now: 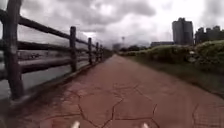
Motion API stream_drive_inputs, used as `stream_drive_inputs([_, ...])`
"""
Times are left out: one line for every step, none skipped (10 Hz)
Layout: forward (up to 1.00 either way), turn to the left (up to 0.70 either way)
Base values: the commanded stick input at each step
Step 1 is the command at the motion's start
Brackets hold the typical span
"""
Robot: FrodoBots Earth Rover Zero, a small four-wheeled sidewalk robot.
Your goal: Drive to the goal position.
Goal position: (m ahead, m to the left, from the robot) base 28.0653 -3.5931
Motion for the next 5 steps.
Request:
stream_drive_inputs([1.0,0.0])
stream_drive_inputs([1.0,0.0])
stream_drive_inputs([1.0,0.0])
stream_drive_inputs([1.0,-0.06])
stream_drive_inputs([1.0,-0.27])
